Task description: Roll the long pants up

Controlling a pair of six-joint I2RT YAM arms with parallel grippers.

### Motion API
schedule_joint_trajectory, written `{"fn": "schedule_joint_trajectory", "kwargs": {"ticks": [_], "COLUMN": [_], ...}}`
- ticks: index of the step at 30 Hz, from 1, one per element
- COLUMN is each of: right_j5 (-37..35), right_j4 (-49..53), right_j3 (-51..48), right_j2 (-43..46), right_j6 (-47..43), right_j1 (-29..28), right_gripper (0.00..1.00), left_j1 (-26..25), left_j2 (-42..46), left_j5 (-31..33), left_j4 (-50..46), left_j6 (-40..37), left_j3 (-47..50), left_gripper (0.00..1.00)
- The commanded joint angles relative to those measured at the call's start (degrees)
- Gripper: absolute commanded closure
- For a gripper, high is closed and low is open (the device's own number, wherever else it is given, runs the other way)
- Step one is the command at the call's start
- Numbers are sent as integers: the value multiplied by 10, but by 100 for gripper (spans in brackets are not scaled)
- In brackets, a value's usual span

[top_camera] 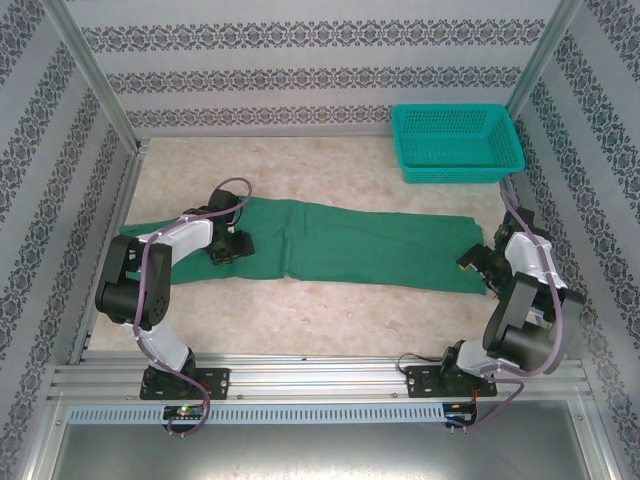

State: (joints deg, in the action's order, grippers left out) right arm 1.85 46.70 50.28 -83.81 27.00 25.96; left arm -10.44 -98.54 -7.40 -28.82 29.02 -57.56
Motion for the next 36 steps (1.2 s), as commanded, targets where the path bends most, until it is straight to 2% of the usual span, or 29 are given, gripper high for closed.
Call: {"fn": "schedule_joint_trajectory", "kwargs": {"ticks": [1,9,17,19,20,23,26,31,36], "right_j5": [21,21,15,19,16,15,-11,-82,-118], "right_j4": [-44,-62,-34,-35,-27,-20,-15,-30,-20], "right_j3": [-5,61,160,177,188,199,177,96,90], "right_j2": [-41,-131,-228,-243,-255,-263,-232,-74,28], "right_j6": [14,33,47,46,44,37,36,34,27], "right_j1": [10,3,-37,-45,-46,-47,-45,-20,28], "right_gripper": [2,2,3,14,26,100,100,100,100], "left_j1": [-8,-9,-2,1,1,5,8,8,6], "left_j2": [-12,-17,-33,-38,-41,-43,-41,-22,-21], "left_j5": [-27,-11,-9,-12,-13,-16,-21,-48,-65], "left_j4": [1,-15,-15,-13,-12,-9,-8,0,-9], "left_j6": [6,-17,-29,-31,-33,-37,-36,-34,-31], "left_j3": [-3,-5,-12,-10,-11,-8,-10,-17,-30], "left_gripper": [42,44,43,44,44,45,47,46,46]}}
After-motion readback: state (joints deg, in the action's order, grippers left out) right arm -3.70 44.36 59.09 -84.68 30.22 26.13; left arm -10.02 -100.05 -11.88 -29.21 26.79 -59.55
